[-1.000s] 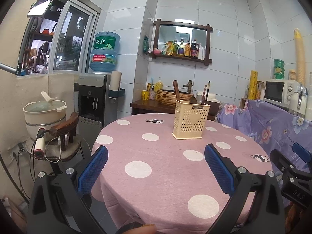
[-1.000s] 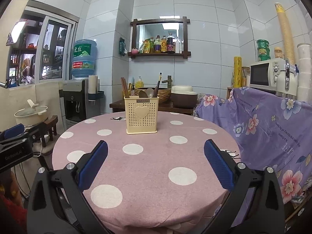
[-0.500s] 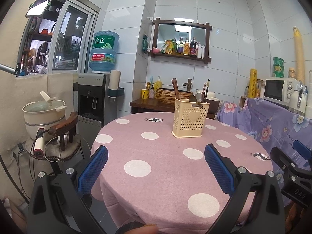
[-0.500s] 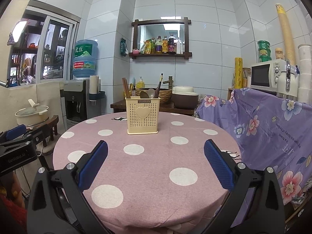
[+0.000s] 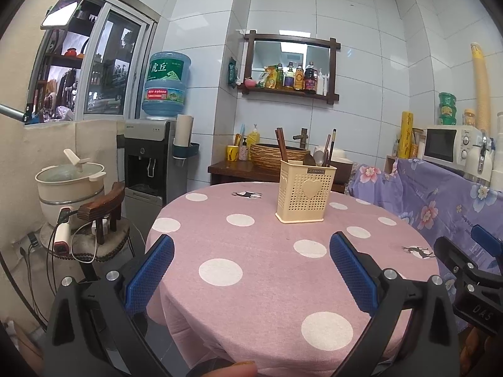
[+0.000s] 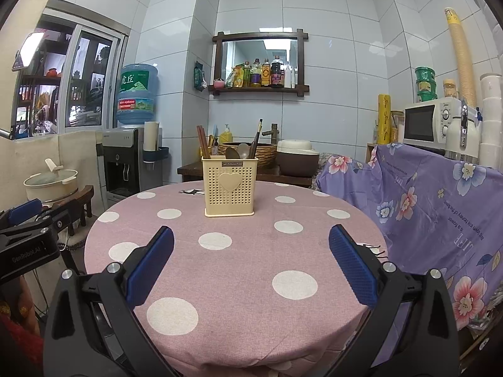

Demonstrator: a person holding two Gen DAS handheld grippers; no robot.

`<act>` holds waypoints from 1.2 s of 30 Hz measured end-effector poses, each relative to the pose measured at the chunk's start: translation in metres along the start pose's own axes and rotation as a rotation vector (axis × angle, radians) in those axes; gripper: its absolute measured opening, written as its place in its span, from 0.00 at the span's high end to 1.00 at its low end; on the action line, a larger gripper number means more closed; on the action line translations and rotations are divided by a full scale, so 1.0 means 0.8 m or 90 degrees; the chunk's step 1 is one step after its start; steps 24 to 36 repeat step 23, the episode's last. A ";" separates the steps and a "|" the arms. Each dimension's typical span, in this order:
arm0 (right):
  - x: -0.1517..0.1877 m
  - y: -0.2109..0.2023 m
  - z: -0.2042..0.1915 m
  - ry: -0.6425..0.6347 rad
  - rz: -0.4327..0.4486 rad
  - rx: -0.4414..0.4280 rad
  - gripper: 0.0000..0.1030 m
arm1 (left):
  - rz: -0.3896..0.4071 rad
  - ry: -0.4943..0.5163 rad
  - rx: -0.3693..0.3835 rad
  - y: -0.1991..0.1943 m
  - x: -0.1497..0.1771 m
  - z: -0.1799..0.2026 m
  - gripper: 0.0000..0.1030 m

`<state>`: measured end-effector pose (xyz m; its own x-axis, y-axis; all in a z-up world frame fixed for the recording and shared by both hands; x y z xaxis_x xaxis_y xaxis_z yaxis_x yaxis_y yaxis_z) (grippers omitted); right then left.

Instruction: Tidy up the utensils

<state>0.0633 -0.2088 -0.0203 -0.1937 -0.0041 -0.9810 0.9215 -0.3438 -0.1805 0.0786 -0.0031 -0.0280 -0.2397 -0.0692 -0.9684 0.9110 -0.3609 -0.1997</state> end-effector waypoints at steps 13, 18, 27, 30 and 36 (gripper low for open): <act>0.001 -0.001 0.000 -0.001 -0.002 0.000 0.06 | 0.005 0.007 -0.009 -0.001 -0.001 0.000 0.05; 0.002 0.000 0.001 -0.001 -0.005 -0.001 0.06 | -0.003 0.001 -0.010 0.001 0.001 -0.002 0.05; 0.003 0.001 0.002 -0.001 -0.006 0.000 0.06 | -0.004 0.001 -0.010 0.002 0.001 -0.002 0.05; 0.003 0.001 0.002 -0.001 -0.006 0.000 0.06 | -0.004 0.001 -0.010 0.002 0.001 -0.002 0.05; 0.003 0.001 0.002 -0.001 -0.006 0.000 0.06 | -0.004 0.001 -0.010 0.002 0.001 -0.002 0.05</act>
Point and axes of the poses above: each gripper's, at about its wrist camera, not at the fingertips, and y roughly the way its jaws point, z to its right, x to its underside, the point moved 9 cm from there along y, roughly the way its jaws point, and after that the axes turned 15 degrees about x, right-handed, at the moved point
